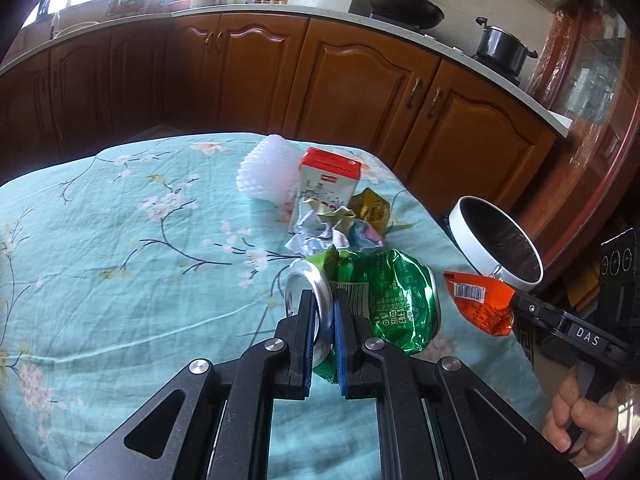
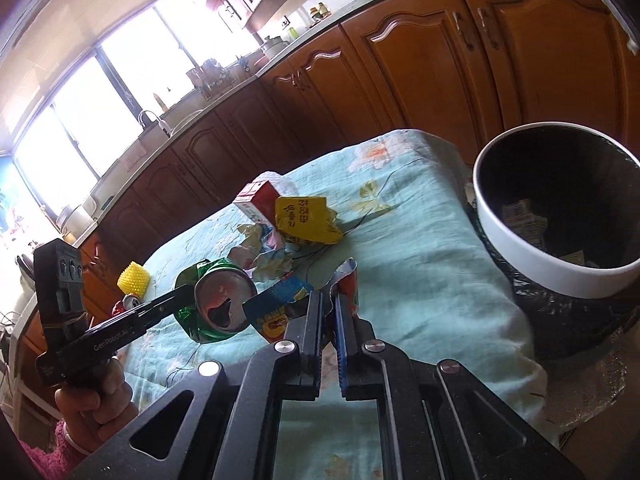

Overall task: Collect trash
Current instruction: 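Carry the can and wrapper over the black bin and open both tools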

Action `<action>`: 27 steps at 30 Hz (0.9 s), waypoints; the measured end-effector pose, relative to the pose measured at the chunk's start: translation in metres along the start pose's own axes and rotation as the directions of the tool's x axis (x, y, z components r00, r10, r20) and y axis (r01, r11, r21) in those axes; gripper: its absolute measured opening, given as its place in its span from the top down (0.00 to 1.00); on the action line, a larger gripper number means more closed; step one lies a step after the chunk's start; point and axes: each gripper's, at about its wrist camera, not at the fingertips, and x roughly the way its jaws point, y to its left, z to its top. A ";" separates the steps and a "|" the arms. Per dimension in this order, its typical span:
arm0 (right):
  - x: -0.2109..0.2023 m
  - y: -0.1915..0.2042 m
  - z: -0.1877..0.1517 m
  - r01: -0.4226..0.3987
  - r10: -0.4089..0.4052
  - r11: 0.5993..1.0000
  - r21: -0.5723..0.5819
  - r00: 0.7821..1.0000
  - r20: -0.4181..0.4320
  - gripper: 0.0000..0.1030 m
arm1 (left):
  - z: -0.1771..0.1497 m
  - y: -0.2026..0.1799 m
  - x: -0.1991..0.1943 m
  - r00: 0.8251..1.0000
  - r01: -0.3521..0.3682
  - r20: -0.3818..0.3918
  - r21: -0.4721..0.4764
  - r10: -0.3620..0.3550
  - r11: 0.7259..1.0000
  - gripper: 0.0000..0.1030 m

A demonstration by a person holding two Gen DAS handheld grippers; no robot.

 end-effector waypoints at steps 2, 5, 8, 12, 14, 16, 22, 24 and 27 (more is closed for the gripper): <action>-0.007 -0.009 0.002 0.012 -0.013 1.000 0.011 1.000 0.014 0.95 | 0.002 -0.009 0.004 1.000 0.012 -0.004 0.015 -0.012 1.000 0.93; -0.018 -0.022 0.004 0.029 -0.030 0.999 0.027 0.999 0.034 0.95 | 0.005 -0.023 0.010 1.000 0.028 -0.013 0.035 -0.027 0.999 0.93; -0.026 -0.033 0.008 0.039 -0.041 0.998 0.042 0.998 0.051 0.95 | 0.008 -0.036 0.017 0.999 0.042 -0.023 0.049 -0.041 0.998 0.93; -0.033 -0.047 0.012 0.050 -0.054 0.997 0.062 0.996 0.069 0.95 | 0.014 -0.056 0.027 0.998 0.054 -0.029 0.068 -0.052 0.996 0.93; -0.037 -0.053 0.014 0.055 -0.060 0.996 0.071 0.995 0.075 0.95 | 0.018 -0.065 0.033 0.998 0.061 -0.034 0.079 -0.058 0.995 0.93; -0.039 -0.060 0.016 0.061 -0.067 0.995 0.078 0.995 0.080 0.95 | 0.020 -0.074 0.037 0.997 0.065 -0.035 0.093 -0.062 0.994 0.93; -0.048 -0.078 0.023 0.085 -0.094 0.992 0.097 0.990 0.102 0.95 | 0.030 -0.097 0.055 0.997 0.071 -0.037 0.134 -0.067 0.988 0.93; -0.052 -0.085 0.026 0.095 -0.107 0.990 0.102 0.988 0.110 0.95 | 0.034 -0.103 0.063 0.997 0.076 -0.044 0.146 -0.070 0.986 0.93; -0.058 -0.095 0.033 0.113 -0.126 0.988 0.107 0.984 0.123 0.95 | 0.040 -0.113 0.073 0.996 0.081 -0.049 0.160 -0.074 0.984 0.93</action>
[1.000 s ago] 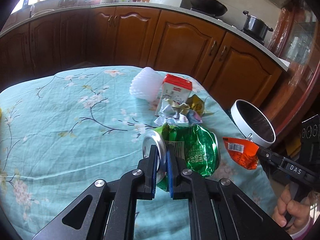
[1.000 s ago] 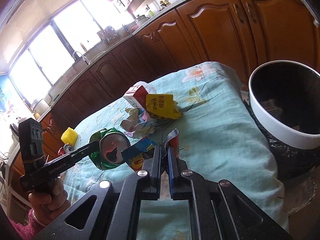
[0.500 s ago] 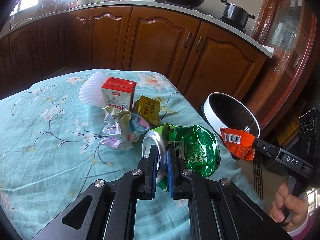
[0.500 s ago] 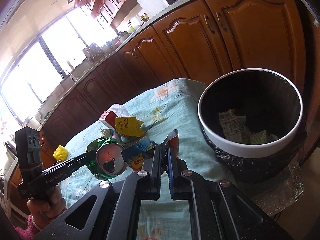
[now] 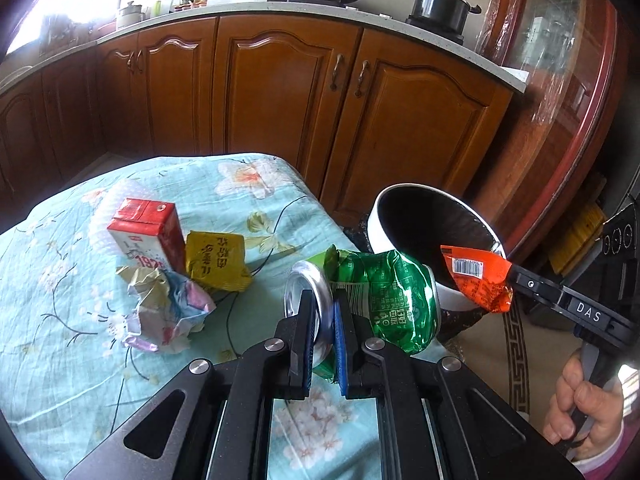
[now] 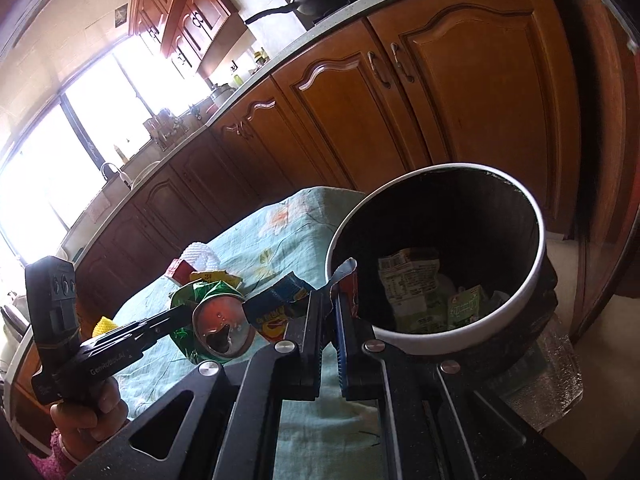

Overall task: Collect trash
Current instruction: 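Carry the can and wrapper over the black bin and open both tools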

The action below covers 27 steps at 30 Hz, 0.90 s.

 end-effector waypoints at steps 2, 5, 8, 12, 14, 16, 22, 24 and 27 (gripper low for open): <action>-0.002 -0.006 0.005 0.019 -0.019 1.000 -0.001 1.000 0.010 0.95 | 0.006 -0.005 0.007 1.000 0.009 -0.003 0.004 -0.009 1.000 0.93; -0.002 -0.017 0.013 0.048 -0.048 0.999 0.004 0.999 0.017 0.95 | 0.016 -0.013 0.018 1.000 0.025 -0.007 0.012 -0.025 1.000 0.93; -0.001 -0.027 0.019 0.074 -0.074 0.997 0.011 0.997 0.018 0.95 | 0.027 -0.022 0.029 0.999 0.042 -0.012 0.027 -0.042 0.999 0.93; 0.001 -0.040 0.029 0.095 -0.095 0.995 0.017 0.995 0.015 0.95 | 0.042 -0.035 0.049 0.998 0.058 -0.026 0.048 -0.057 0.997 0.93; 0.003 -0.046 0.033 0.102 -0.103 0.994 0.023 0.995 0.010 0.95 | 0.048 -0.040 0.060 0.997 0.070 -0.037 0.054 -0.068 0.996 0.93; 0.004 -0.052 0.037 0.114 -0.114 0.993 0.024 0.993 0.008 0.95 | 0.053 -0.047 0.069 0.997 0.072 -0.043 0.066 -0.070 0.995 0.93; 0.011 -0.065 0.045 0.133 -0.133 0.991 0.028 0.991 -0.006 0.94 | 0.070 -0.061 0.096 0.995 0.081 -0.064 0.095 -0.075 0.992 0.93; 0.012 -0.067 0.048 0.136 -0.136 0.990 0.026 0.991 -0.007 0.94 | 0.074 -0.066 0.105 0.995 0.076 -0.069 0.106 -0.069 0.991 0.93; 0.016 -0.070 0.052 0.140 -0.139 0.990 0.025 0.990 -0.009 0.94 | 0.078 -0.073 0.116 0.995 0.074 -0.080 0.119 -0.065 0.990 0.93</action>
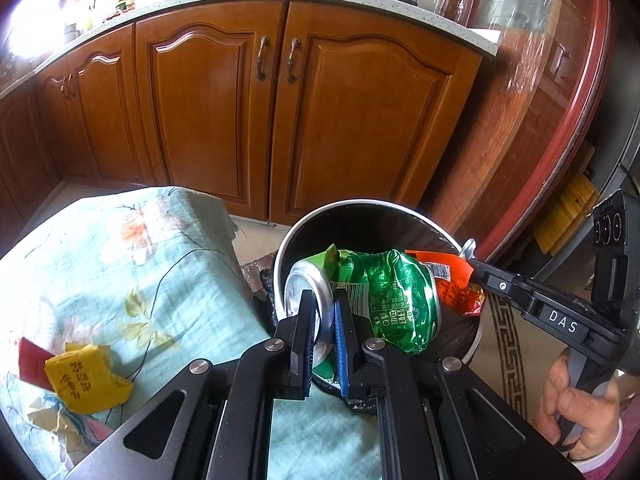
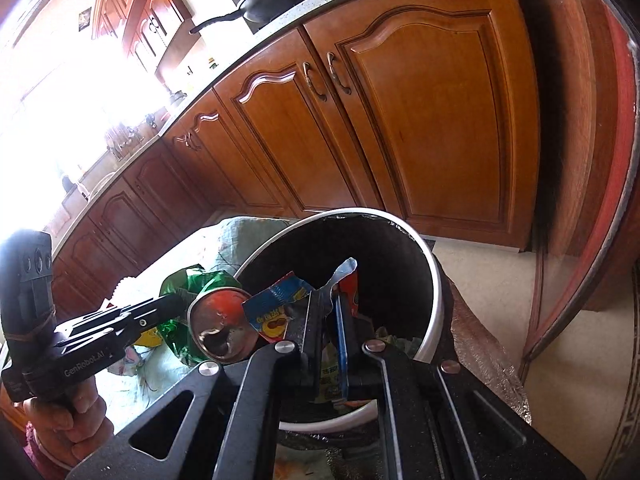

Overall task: Collect trash
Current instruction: 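Carry the can and wrapper over the black bin and open both tools, then move both open tools back over the remaining trash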

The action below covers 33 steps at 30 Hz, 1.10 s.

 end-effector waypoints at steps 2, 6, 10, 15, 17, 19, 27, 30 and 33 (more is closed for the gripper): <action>0.002 -0.002 0.000 0.002 -0.002 1.000 0.001 1.000 -0.002 0.94 | 0.003 -0.002 0.007 1.000 -0.006 -0.008 0.009 0.006 1.000 0.92; 0.006 -0.005 0.003 0.001 -0.001 1.000 0.004 1.000 -0.011 0.89 | 0.006 -0.006 0.018 1.000 -0.003 -0.029 0.005 0.004 1.000 0.90; 0.009 -0.010 0.004 -0.005 0.006 1.000 0.023 1.000 -0.018 0.74 | 0.009 -0.009 0.021 1.000 0.002 -0.023 0.000 -0.002 1.000 0.77; 0.004 -0.011 0.003 -0.015 0.015 0.999 0.033 1.000 0.003 0.57 | -0.001 -0.011 0.010 1.000 -0.016 0.007 0.016 0.016 1.000 0.77; 0.001 -0.010 0.001 -0.020 0.020 0.999 0.040 1.000 0.014 0.52 | -0.009 -0.011 0.002 1.000 -0.018 0.018 0.011 0.018 1.000 0.76; -0.002 -0.008 -0.002 -0.027 0.026 0.999 0.042 0.999 0.025 0.44 | -0.017 -0.008 -0.007 0.999 -0.025 0.030 0.007 0.025 1.000 0.75; -0.013 0.018 -0.022 -0.063 0.062 0.998 0.028 0.997 0.049 0.26 | -0.056 0.010 -0.052 0.997 -0.042 0.069 -0.058 0.045 0.997 0.71; -0.017 0.032 -0.030 -0.083 0.082 0.996 0.016 0.995 0.049 0.23 | -0.072 0.021 -0.068 0.995 -0.051 0.075 -0.096 0.058 0.994 0.70; -0.020 0.047 -0.040 -0.106 0.106 0.994 -0.001 0.993 0.043 0.22 | -0.090 0.034 -0.085 0.993 -0.069 0.081 -0.137 0.080 0.988 0.69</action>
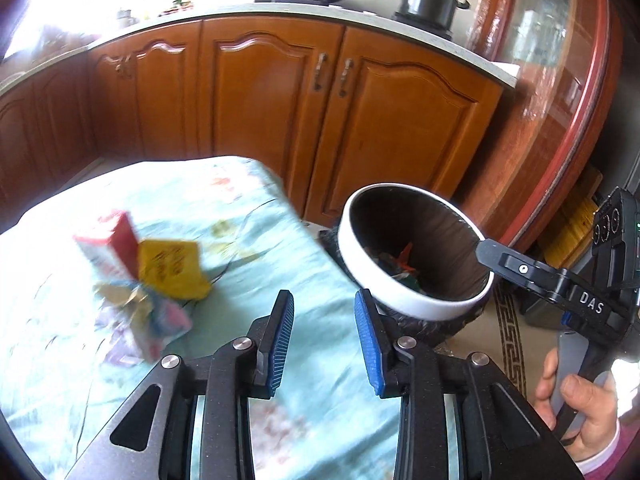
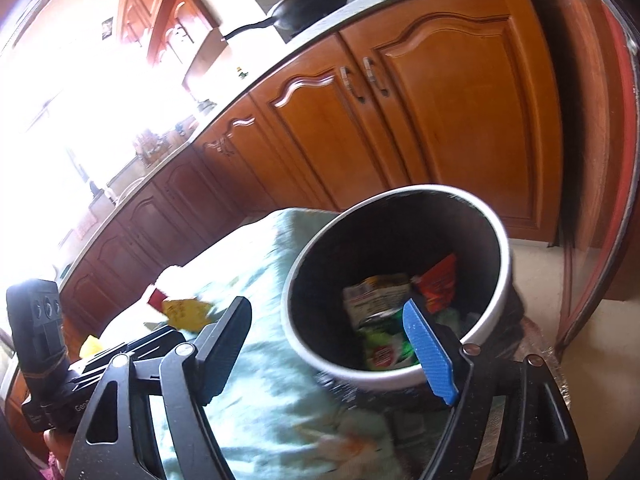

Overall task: Collect trash
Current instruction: 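Move both open tools back over the remaining trash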

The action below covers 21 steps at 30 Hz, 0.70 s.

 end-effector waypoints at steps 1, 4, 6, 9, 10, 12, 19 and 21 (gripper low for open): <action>0.000 0.005 -0.003 -0.007 0.007 1.000 -0.004 1.000 -0.003 0.21 | -0.004 0.006 -0.006 1.000 -0.005 0.003 -0.016 0.005 1.000 0.69; 0.002 0.019 -0.012 -0.032 0.032 0.999 -0.014 0.999 -0.020 0.20 | -0.017 0.024 -0.024 0.999 -0.030 0.015 -0.060 0.031 0.998 0.69; 0.006 0.028 -0.017 -0.047 0.046 0.999 -0.020 0.998 -0.035 0.20 | -0.024 0.033 -0.035 0.998 -0.052 0.028 -0.085 0.054 0.995 0.69; 0.012 0.042 -0.027 -0.068 0.066 0.997 -0.025 0.996 -0.061 0.19 | -0.036 0.048 -0.050 0.996 -0.079 0.038 -0.119 0.084 0.990 0.69; 0.014 0.045 -0.030 -0.074 0.072 0.997 -0.028 0.995 -0.070 0.18 | -0.040 0.052 -0.055 0.995 -0.089 0.038 -0.131 0.095 0.987 0.67; 0.020 0.054 -0.036 -0.086 0.082 0.996 -0.038 0.993 -0.089 0.16 | -0.049 0.062 -0.063 0.993 -0.105 0.037 -0.160 0.112 0.981 0.62; 0.038 0.081 -0.053 -0.123 0.113 0.991 -0.058 0.982 -0.154 0.04 | -0.063 0.095 -0.075 0.990 -0.129 0.018 -0.252 0.138 0.959 0.49; 0.041 0.089 -0.057 -0.135 0.122 0.988 -0.074 0.980 -0.160 0.04 | -0.063 0.100 -0.077 0.990 -0.132 0.017 -0.267 0.141 0.955 0.47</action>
